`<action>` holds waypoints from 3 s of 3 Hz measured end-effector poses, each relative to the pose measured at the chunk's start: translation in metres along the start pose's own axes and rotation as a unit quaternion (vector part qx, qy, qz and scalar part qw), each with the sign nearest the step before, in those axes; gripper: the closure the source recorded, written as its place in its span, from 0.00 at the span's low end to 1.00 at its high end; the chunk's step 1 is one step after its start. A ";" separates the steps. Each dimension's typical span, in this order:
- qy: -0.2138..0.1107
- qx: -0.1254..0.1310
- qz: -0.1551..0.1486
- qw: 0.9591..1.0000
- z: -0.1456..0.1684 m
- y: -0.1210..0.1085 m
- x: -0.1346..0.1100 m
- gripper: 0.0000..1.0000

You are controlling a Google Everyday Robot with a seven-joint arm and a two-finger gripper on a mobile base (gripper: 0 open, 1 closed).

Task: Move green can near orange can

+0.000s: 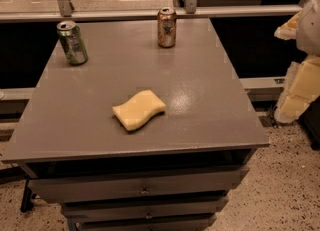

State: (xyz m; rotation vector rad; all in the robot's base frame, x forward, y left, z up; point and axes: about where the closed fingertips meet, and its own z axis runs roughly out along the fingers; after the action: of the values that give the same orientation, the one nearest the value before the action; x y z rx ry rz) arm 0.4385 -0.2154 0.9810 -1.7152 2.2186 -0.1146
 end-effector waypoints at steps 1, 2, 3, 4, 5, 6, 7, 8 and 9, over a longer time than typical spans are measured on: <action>0.000 0.000 0.000 1.000 0.000 0.000 0.000 0.00; -0.010 0.001 0.000 1.000 0.001 -0.002 -0.002 0.00; -0.060 -0.013 0.008 0.998 0.025 0.002 -0.014 0.00; -0.153 -0.036 0.028 0.987 0.062 0.003 -0.051 0.00; -0.252 -0.063 0.051 0.964 0.092 -0.001 -0.107 0.00; -0.335 -0.090 0.077 0.935 0.113 0.005 -0.161 0.00; -0.356 -0.090 0.084 0.927 0.110 0.004 -0.177 0.00; -0.355 -0.090 0.083 0.927 0.110 0.004 -0.177 0.00; -0.375 -0.081 0.082 0.920 0.110 0.001 -0.181 0.00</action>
Offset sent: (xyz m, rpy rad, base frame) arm 0.0052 0.0023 -0.0056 0.0419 0.0051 0.0137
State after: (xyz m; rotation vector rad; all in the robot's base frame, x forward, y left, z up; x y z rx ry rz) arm 0.5109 -0.0269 0.9153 -1.3130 1.7881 0.6720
